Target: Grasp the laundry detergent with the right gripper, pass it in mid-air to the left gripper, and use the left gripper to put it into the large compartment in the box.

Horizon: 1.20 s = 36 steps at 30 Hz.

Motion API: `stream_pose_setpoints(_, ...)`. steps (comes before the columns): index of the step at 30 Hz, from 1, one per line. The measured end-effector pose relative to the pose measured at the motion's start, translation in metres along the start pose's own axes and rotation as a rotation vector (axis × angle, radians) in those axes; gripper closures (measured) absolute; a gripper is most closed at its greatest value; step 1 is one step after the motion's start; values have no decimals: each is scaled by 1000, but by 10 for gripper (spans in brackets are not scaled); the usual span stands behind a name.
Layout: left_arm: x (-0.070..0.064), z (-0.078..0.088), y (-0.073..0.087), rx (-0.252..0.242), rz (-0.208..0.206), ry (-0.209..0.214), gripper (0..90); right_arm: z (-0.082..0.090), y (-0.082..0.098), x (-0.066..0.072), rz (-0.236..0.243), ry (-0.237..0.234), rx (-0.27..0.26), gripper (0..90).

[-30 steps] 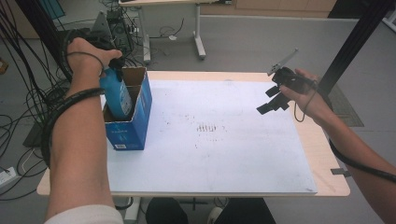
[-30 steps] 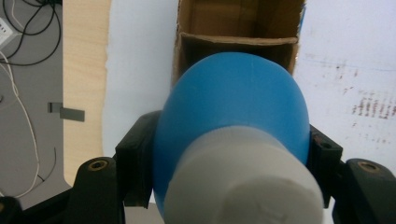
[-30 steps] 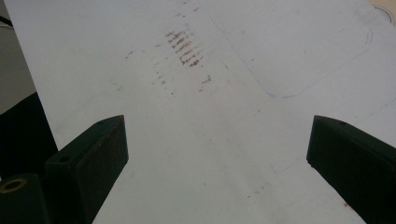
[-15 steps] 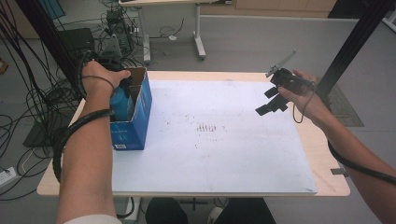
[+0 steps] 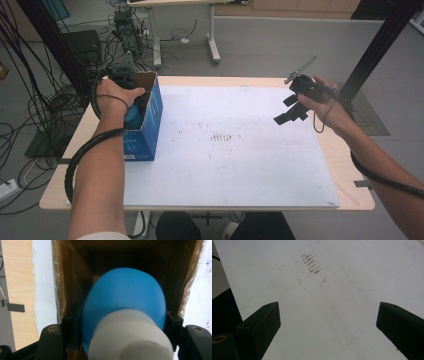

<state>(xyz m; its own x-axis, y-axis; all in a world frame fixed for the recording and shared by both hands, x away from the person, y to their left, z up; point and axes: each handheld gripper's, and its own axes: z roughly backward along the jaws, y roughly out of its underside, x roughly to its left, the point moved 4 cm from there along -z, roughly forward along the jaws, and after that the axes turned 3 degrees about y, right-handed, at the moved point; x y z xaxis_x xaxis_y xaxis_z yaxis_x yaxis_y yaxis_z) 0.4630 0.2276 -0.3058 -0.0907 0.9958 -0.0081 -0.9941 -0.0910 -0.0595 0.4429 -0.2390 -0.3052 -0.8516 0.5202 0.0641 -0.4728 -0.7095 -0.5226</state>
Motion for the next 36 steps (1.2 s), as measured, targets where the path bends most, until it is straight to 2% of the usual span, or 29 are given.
stream_pose_setpoints(12, 1, -11, 0, 10, -5, -4, 357, -5, 2, 1, -3, -6, 15, 55)
stream_pose_setpoints(36, -1, -13, -2, 6, -15, -11, 353, -6, 4, 0, -13, -7, 18, 56)
